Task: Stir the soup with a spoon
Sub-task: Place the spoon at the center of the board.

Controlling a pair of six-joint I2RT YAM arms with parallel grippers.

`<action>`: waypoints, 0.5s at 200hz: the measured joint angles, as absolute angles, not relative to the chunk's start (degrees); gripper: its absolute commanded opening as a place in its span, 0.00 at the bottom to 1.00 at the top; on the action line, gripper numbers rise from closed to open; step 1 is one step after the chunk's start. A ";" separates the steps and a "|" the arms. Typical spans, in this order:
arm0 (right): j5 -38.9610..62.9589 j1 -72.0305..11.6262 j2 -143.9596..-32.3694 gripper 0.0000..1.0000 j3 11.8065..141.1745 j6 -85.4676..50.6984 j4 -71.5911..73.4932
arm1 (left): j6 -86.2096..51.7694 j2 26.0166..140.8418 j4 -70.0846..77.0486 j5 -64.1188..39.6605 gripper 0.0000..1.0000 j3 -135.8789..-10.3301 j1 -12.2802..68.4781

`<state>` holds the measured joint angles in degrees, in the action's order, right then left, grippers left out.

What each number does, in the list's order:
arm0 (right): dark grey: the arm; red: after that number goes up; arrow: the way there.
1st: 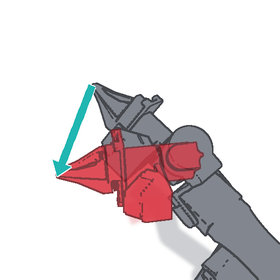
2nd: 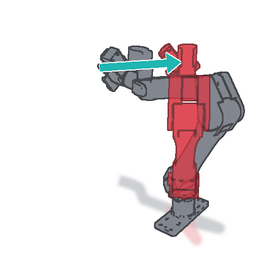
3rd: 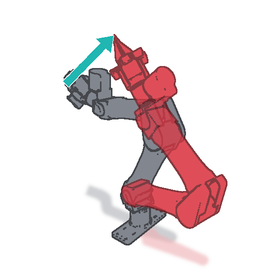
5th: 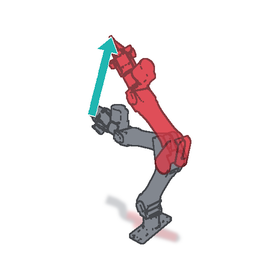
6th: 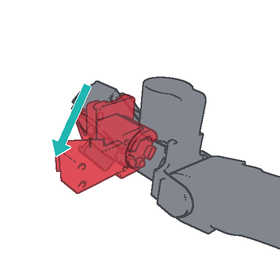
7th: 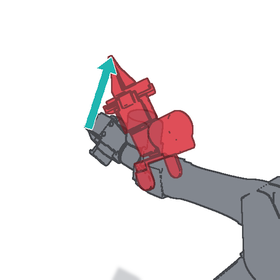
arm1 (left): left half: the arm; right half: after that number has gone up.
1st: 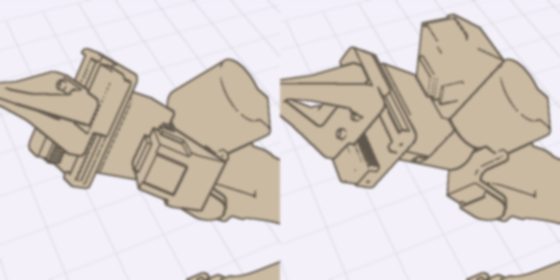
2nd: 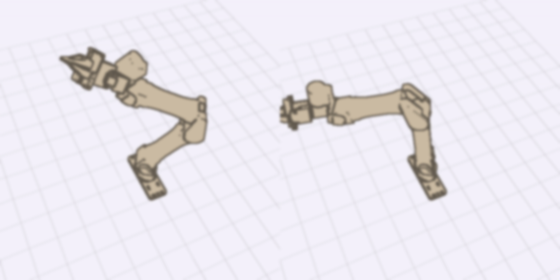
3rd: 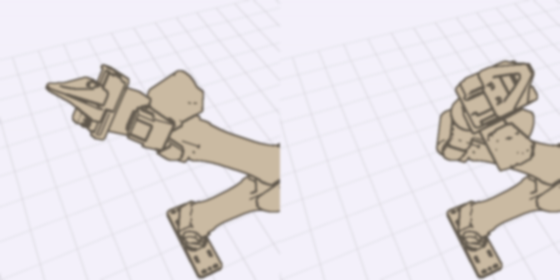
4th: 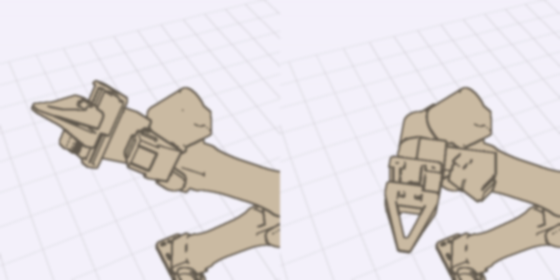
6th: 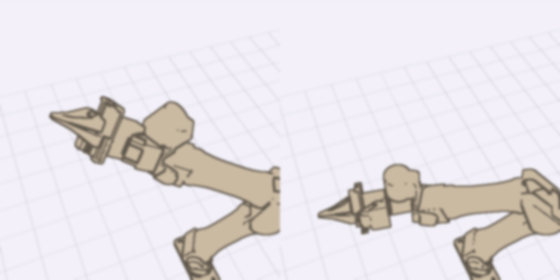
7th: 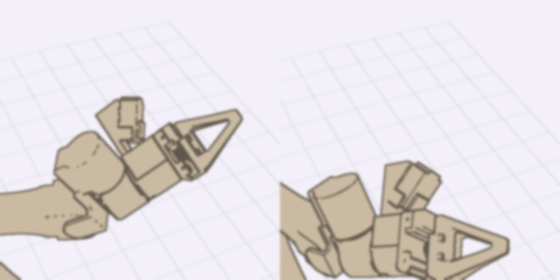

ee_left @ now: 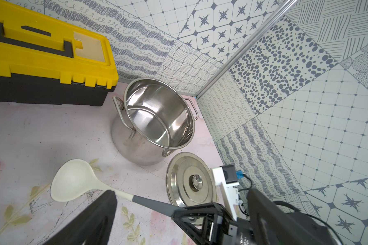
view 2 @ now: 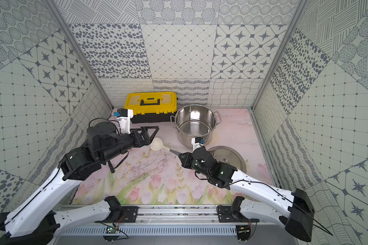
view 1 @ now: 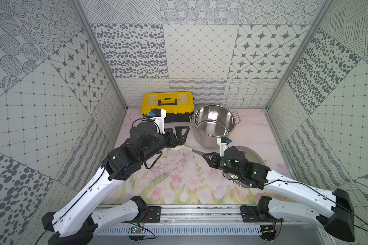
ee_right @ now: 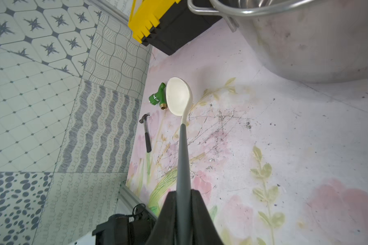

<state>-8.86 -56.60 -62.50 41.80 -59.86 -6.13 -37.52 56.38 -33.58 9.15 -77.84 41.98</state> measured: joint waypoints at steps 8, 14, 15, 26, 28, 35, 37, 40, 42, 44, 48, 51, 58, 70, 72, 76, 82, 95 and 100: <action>-10.04 -56.66 -65.52 0.00 40.66 -61.10 -2.46 | -37.78 55.81 -34.11 9.30 1.00 -77.28 42.00; -10.85 -56.77 -67.79 0.00 40.14 -61.76 0.03 | -37.93 55.40 -34.48 9.43 1.00 -76.93 42.00; -10.94 -56.80 -68.12 0.00 40.10 -61.87 0.32 | -37.95 55.31 -34.52 9.43 1.00 -76.86 42.00; -11.81 -56.86 -72.03 0.00 40.05 -63.13 3.97 | -38.24 54.74 -34.94 9.61 1.00 -76.40 42.00; -12.01 -56.86 -72.90 0.00 40.07 -63.29 4.86 | -38.35 54.61 -35.03 9.63 1.00 -76.29 42.02; -12.16 -56.88 -75.20 0.00 40.34 -63.90 7.03 | -38.50 54.26 -35.35 9.69 1.00 -76.05 42.02; -12.14 -56.88 -75.70 0.00 40.40 -64.07 7.53 | -38.57 54.22 -35.40 9.72 1.00 -76.03 42.02; -12.14 -56.90 -76.60 0.00 40.58 -64.40 8.47 | -38.72 54.13 -35.46 9.74 1.00 -75.96 42.02; -12.19 -56.90 -77.08 0.00 40.66 -64.45 8.93 | -38.81 54.08 -35.55 9.74 1.00 -75.90 42.02; -12.14 -56.93 -77.89 0.00 40.80 -64.73 9.63 | -38.81 54.02 -35.59 9.74 1.00 -75.88 42.04; -12.12 -56.93 -79.00 0.00 41.06 -65.12 10.76 | -38.87 53.93 -35.66 9.76 1.00 -75.81 42.04; -12.05 -56.93 -79.88 0.00 41.30 -65.41 11.51 | -38.98 53.91 -35.70 9.76 1.00 -75.77 42.04; -11.99 -56.95 -81.65 0.00 41.69 -66.04 13.28 | -39.05 53.80 -35.77 9.76 1.00 -75.61 42.04; -11.84 -57.04 -84.38 0.00 42.02 -67.24 16.34 | -39.31 53.69 -35.83 9.76 1.00 -75.46 42.04; -11.81 -57.06 -84.79 0.00 42.02 -67.53 16.88 | -39.33 53.69 -35.83 9.76 1.00 -75.44 42.04; -11.75 -57.10 -85.56 0.00 42.02 -67.85 17.67 | -39.40 53.67 -35.83 9.76 1.00 -75.42 42.06; -11.51 -57.19 -86.63 0.00 42.02 -68.53 18.81 | -39.46 53.60 -35.83 9.78 1.00 -75.33 42.11; -10.63 -57.47 -88.79 0.24 42.02 -69.63 21.23 | -39.72 53.58 -35.79 9.78 1.00 -75.02 42.17; -10.35 -57.63 -89.58 0.30 42.02 -70.11 22.11 | -39.75 53.58 -35.77 9.78 1.00 -74.85 42.19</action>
